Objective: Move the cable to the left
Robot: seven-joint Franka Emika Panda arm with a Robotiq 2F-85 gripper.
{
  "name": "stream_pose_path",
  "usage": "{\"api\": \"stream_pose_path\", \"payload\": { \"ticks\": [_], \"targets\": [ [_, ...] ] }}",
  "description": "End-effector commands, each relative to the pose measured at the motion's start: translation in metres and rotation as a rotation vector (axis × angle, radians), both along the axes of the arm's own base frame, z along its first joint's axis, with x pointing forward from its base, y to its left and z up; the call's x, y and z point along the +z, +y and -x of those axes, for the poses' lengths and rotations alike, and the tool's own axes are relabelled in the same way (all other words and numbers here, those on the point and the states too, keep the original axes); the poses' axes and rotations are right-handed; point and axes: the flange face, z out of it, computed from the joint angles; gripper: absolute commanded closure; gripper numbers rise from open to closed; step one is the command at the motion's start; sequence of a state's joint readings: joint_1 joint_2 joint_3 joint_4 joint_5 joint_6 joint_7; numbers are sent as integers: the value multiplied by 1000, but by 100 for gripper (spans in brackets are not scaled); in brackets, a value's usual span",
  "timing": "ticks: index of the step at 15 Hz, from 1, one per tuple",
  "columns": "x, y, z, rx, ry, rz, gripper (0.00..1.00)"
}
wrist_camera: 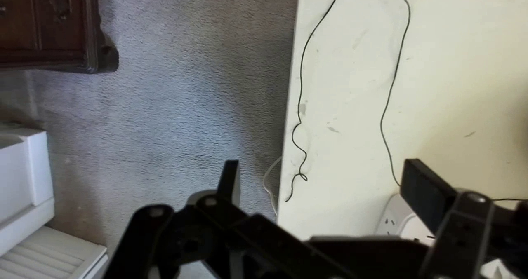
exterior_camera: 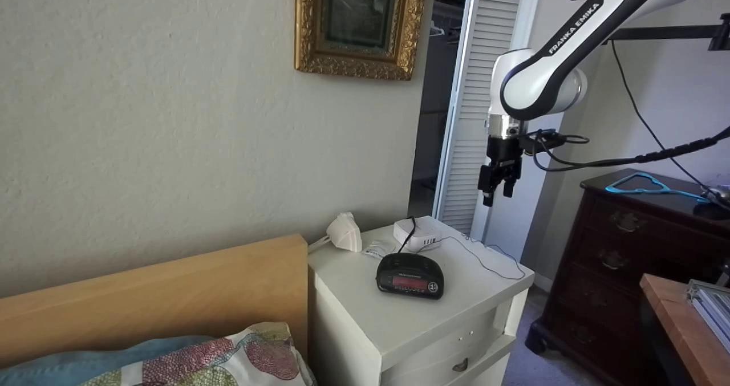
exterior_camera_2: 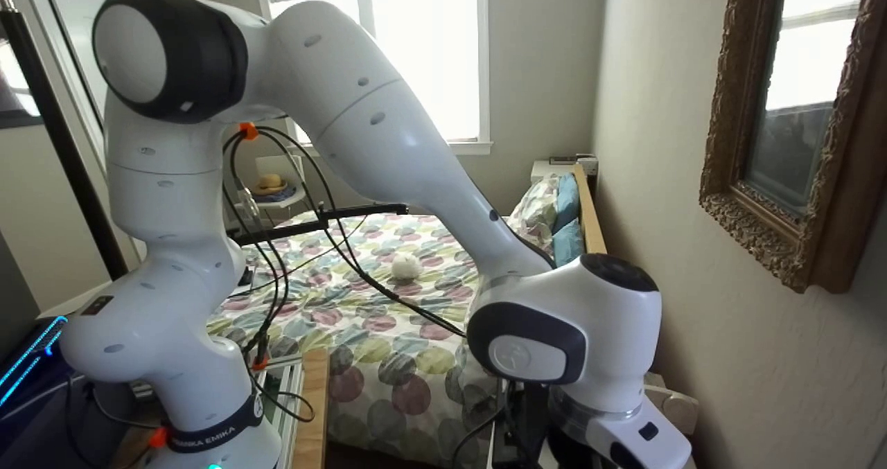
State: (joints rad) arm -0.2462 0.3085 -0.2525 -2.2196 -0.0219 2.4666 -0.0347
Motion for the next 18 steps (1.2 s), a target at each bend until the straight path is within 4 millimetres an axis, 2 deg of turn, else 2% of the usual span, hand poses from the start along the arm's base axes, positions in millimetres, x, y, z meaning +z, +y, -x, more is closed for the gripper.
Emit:
{"api": "stream_pose_path", "payload": {
  "ticks": [1,5,11,18],
  "targets": [
    [-5,-1,-1,-20,9,1,0],
    [-9,-4,-6,-41,11,8,0],
    [-61,-10,-30,-75,4,-25,0],
    [-111,-22,-52,-56,2,-36,0]
  ]
}}
